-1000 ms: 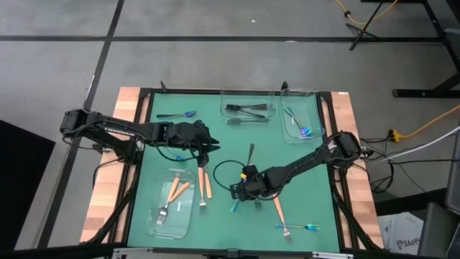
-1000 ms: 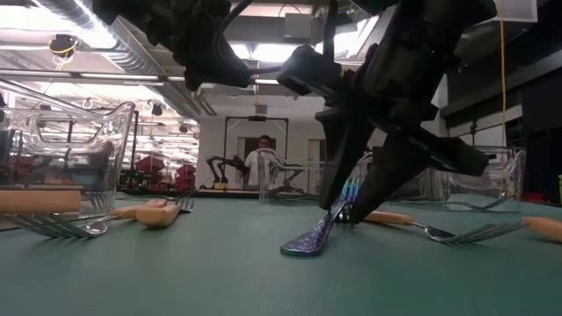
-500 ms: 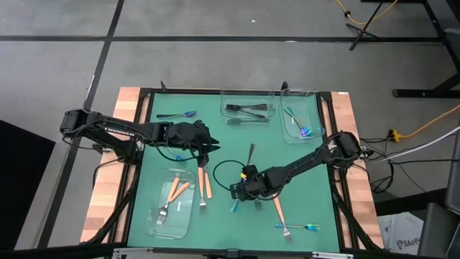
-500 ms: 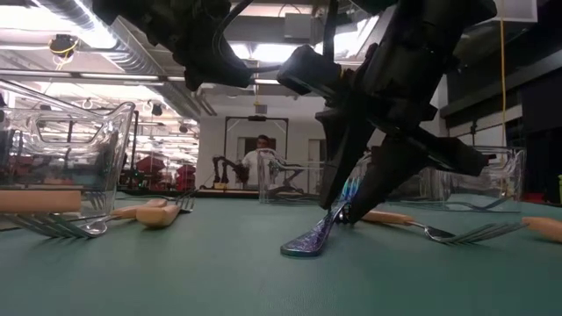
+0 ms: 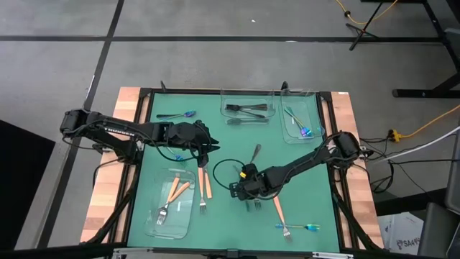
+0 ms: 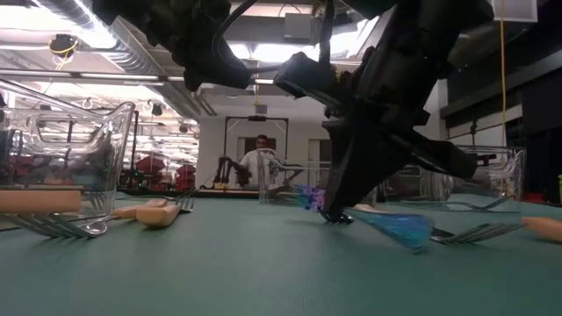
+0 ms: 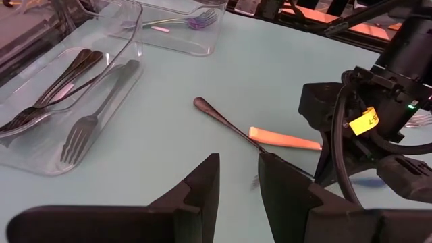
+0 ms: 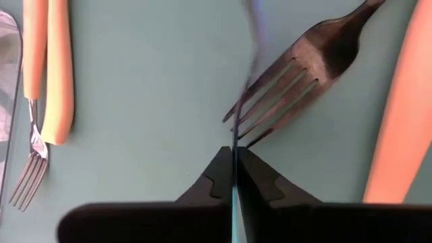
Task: Sort silverware by color (type)
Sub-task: Put the blue fork into the top right transparent bin
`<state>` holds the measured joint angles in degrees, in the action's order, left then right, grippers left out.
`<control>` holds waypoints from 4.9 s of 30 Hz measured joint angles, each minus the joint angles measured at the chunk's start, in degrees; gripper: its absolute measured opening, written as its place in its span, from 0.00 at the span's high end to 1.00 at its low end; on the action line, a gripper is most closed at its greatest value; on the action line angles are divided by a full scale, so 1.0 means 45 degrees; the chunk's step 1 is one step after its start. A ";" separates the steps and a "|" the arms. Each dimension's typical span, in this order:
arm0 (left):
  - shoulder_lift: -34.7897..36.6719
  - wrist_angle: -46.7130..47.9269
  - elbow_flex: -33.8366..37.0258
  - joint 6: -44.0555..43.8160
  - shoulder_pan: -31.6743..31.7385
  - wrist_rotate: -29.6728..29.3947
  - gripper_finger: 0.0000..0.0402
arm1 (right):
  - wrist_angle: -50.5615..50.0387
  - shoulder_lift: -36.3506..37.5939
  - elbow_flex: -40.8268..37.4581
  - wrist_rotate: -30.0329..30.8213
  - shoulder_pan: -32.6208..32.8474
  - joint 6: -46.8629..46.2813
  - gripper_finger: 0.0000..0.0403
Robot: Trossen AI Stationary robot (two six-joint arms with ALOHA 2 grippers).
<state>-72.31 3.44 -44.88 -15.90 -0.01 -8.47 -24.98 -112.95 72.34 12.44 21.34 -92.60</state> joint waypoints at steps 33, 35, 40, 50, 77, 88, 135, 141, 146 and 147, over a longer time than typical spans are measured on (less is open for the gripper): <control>0.0000 -0.0010 0.0000 0.0000 -0.0005 0.0000 0.76 | -0.4697 0.5423 0.0000 0.0513 -0.0096 0.4913 1.00; 0.0000 0.0003 0.0005 0.0000 -0.0005 0.0000 0.76 | -0.5593 0.6018 -0.0001 0.0829 -0.0173 0.5064 1.00; 0.0000 -0.0006 0.0005 0.0000 -0.0005 -0.0044 0.76 | -0.7463 0.7513 -0.0005 0.1883 -0.0576 0.5980 1.00; 0.0000 0.0007 0.0005 0.0004 -0.0005 -0.1432 0.76 | -0.9554 0.9692 0.0000 0.2447 -0.2501 0.8619 1.00; 0.0000 0.0107 0.0005 0.0000 -0.0001 -0.1750 0.76 | -1.0481 1.0602 0.0000 0.2193 -0.9551 2.8603 1.00; 0.0000 0.0179 0.0005 0.0000 -0.0005 -0.1798 0.76 | -1.0568 0.9448 0.0000 0.3576 -1.1696 3.6892 1.00; 0.0000 0.0845 0.0005 0.0000 -0.0005 -0.2307 0.76 | -1.0061 0.3368 -0.0005 0.1547 -1.2254 3.7817 0.87; 0.0005 0.0850 0.0005 0.0000 -0.0005 -0.2303 0.76 | -0.9971 0.3371 -0.0005 0.1547 -1.2254 3.7817 0.78; 0.0004 0.0850 0.0005 0.0000 0.0000 -0.2302 0.76 | -0.9961 0.3371 -0.0005 0.1547 -1.2254 3.7817 0.76; 0.0002 0.0848 0.0005 0.0000 -0.0003 -0.2302 0.76 | -0.9961 0.3368 -0.0005 0.1547 -1.2254 3.7817 0.76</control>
<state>-72.31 7.26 -44.86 -15.90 -0.02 -18.83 -69.80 -97.79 72.31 19.40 -33.80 77.58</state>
